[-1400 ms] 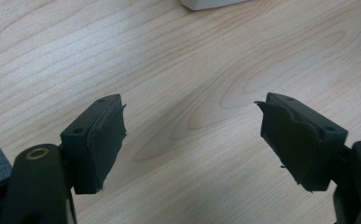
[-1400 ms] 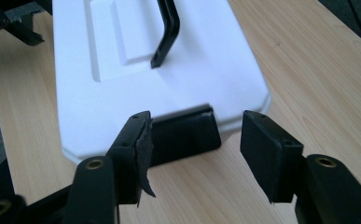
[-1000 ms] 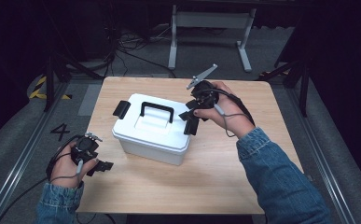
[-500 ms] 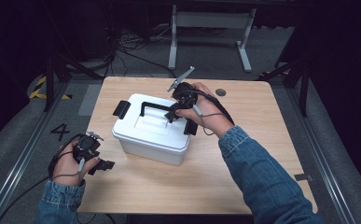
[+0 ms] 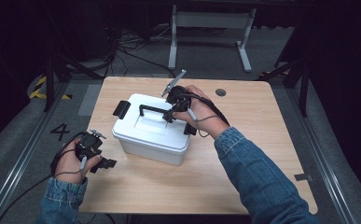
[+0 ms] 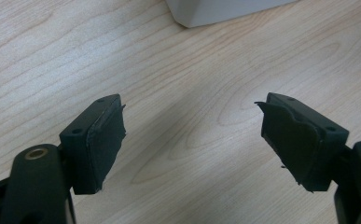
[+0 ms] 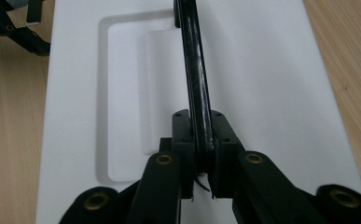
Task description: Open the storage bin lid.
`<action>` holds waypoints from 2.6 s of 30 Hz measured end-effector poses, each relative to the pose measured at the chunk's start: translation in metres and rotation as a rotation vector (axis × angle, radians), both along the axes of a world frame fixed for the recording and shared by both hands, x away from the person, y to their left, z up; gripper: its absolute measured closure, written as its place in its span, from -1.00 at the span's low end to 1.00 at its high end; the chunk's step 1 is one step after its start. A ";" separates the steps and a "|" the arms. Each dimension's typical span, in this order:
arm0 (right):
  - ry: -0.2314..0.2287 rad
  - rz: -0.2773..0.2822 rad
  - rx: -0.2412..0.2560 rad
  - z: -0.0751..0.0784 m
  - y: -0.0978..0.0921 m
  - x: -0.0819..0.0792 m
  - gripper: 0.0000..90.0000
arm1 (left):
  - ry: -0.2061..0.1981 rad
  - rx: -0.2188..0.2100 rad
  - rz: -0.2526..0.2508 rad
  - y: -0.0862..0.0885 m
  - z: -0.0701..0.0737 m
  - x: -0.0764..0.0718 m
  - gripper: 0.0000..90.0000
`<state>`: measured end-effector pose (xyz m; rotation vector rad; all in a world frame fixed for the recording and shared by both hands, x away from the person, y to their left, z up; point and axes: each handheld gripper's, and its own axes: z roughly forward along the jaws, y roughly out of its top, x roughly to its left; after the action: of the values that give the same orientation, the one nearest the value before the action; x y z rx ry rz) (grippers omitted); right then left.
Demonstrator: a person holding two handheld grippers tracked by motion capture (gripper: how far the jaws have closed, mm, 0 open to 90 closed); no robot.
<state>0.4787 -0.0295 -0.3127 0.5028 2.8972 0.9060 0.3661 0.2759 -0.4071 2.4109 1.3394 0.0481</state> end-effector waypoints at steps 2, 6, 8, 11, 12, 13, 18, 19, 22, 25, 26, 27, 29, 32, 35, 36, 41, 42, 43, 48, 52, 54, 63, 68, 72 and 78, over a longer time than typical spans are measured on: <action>-0.002 0.004 0.001 0.000 0.000 0.000 0.87 | 0.002 -0.004 -0.002 0.000 0.000 0.000 -0.51; -0.012 0.008 -0.006 0.001 0.001 -0.001 0.87 | 0.005 -0.004 -0.001 0.000 -0.001 -0.002 -0.51; -0.012 0.011 0.003 0.002 0.001 -0.002 0.88 | -0.006 0.005 0.000 0.002 0.000 -0.001 -0.51; -0.017 0.018 0.022 0.005 0.000 -0.002 0.88 | 0.005 -0.001 -0.001 0.001 -0.001 -0.002 -0.51; -0.022 0.021 0.025 0.006 0.000 -0.002 0.88 | 0.005 0.001 -0.001 0.001 -0.002 -0.002 -0.51; -0.025 0.021 0.030 0.007 0.000 -0.002 0.89 | 0.007 0.001 0.002 0.001 -0.002 -0.002 -0.51; -0.051 0.019 0.050 0.016 -0.002 -0.004 0.89 | -0.004 0.007 0.002 0.002 -0.002 -0.001 -0.51; -0.057 0.020 0.056 0.018 -0.003 -0.004 0.89 | -0.002 0.010 0.000 0.002 -0.002 -0.001 -0.51; -0.071 0.013 0.071 0.026 -0.005 -0.005 0.89 | -0.001 0.012 -0.001 0.001 -0.002 -0.001 -0.51; -0.080 0.013 0.077 0.031 -0.007 -0.006 0.89 | 0.001 0.008 0.000 0.001 -0.002 -0.001 -0.51; -0.089 0.015 0.083 0.035 -0.009 -0.007 0.89 | 0.001 0.007 0.001 0.001 -0.002 -0.001 -0.51; -0.090 0.011 0.087 0.037 -0.009 -0.007 0.89 | -0.002 0.009 0.002 0.001 -0.002 -0.001 -0.51; -0.098 0.015 0.092 0.041 -0.012 -0.008 0.89 | -0.001 0.008 0.002 0.002 -0.002 -0.001 -0.51; -0.109 0.014 0.103 0.047 -0.014 -0.010 0.89 | 0.002 0.007 0.002 0.002 -0.002 -0.001 -0.51; -0.115 0.020 0.115 0.051 -0.017 -0.011 0.89 | 0.003 0.010 0.002 0.001 -0.002 -0.001 -0.51; -0.116 0.016 0.117 0.053 -0.018 -0.012 0.89 | 0.003 0.010 0.001 0.002 -0.002 -0.001 -0.51; -0.122 0.009 0.125 0.059 -0.025 -0.016 0.89 | 0.002 0.006 0.003 0.003 -0.002 -0.001 -0.51; -0.122 0.009 0.129 0.061 -0.027 -0.017 0.89 | 0.002 0.006 0.005 0.003 -0.002 -0.001 -0.51; -0.127 0.008 0.128 0.062 -0.030 -0.017 0.89 | 0.001 0.008 0.005 0.003 -0.002 -0.001 -0.51; -0.132 -0.005 0.141 0.068 -0.046 -0.020 0.89 | 0.002 0.010 0.004 0.002 -0.002 0.000 -0.51; -0.133 -0.016 0.150 0.072 -0.055 -0.021 0.89 | 0.007 0.009 0.001 0.001 -0.003 0.000 -0.51; -0.137 -0.021 0.149 0.074 -0.060 -0.021 0.89 | 0.006 0.005 0.001 0.001 -0.003 0.000 -0.51; -0.148 -0.064 0.168 0.081 -0.095 -0.023 0.89 | 0.004 0.010 0.002 0.002 -0.003 0.000 -0.51; -0.151 -0.089 0.172 0.083 -0.112 -0.023 0.89 | 0.011 0.005 0.007 0.002 -0.003 0.000 -0.51; -0.156 -0.108 0.177 0.086 -0.124 -0.024 0.89 | 0.010 0.012 0.006 0.002 -0.003 0.000 -0.51; -0.162 -0.134 0.176 0.089 -0.144 -0.026 0.89 | 0.009 0.013 0.001 0.002 -0.004 0.001 -0.51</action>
<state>0.4526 -0.1732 -0.2234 0.5970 2.6189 1.1303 0.3667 0.2779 -0.4109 2.4242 1.3490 0.0466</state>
